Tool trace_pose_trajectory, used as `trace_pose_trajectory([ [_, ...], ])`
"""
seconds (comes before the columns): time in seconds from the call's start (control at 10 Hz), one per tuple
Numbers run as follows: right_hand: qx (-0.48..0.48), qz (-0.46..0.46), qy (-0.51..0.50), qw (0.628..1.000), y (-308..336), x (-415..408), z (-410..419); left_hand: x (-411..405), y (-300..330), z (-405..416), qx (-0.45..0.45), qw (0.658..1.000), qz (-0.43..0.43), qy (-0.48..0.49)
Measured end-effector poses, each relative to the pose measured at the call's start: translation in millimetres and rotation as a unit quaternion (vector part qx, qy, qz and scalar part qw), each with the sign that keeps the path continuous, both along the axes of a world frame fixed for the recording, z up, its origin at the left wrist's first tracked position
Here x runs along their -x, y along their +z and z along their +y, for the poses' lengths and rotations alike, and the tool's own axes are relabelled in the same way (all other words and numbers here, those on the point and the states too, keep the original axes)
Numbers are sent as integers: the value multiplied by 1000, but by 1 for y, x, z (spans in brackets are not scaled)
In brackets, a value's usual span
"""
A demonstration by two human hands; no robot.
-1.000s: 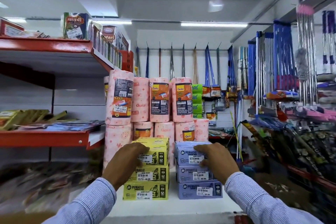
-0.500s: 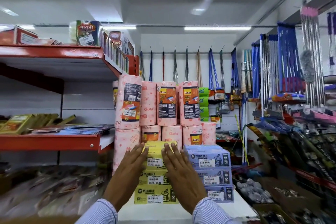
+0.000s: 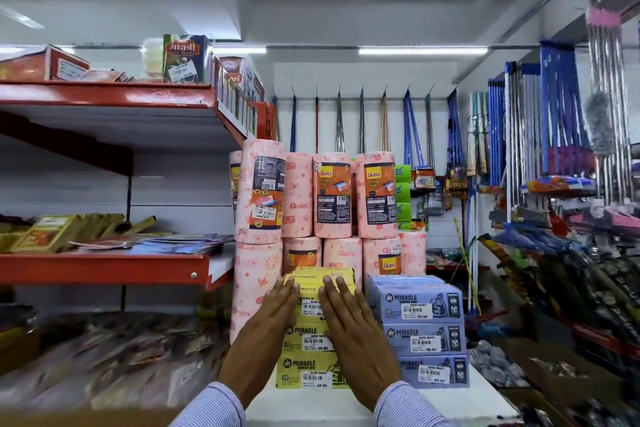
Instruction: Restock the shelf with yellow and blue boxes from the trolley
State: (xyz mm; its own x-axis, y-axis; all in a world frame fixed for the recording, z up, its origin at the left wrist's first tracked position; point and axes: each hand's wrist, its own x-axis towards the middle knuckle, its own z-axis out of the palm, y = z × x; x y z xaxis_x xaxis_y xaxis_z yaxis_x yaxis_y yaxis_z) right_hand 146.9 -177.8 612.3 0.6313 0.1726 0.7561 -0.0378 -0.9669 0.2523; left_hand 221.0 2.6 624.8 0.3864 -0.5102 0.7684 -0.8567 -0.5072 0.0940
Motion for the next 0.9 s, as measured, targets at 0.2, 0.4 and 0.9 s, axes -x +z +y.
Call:
trace_pose_trajectory([
  [0.2,-25,-11,21,999,2,17,-3,9,-3,-11,-69,984,-139,90],
  [0.4,-88,-64,-1,994,-10,63,-62,47,-2,-67,-93,980,-167,46],
  [0.9,-96,-50,-26,994,-16,65,-137,68,-6,-145,-109,980,-158,53],
])
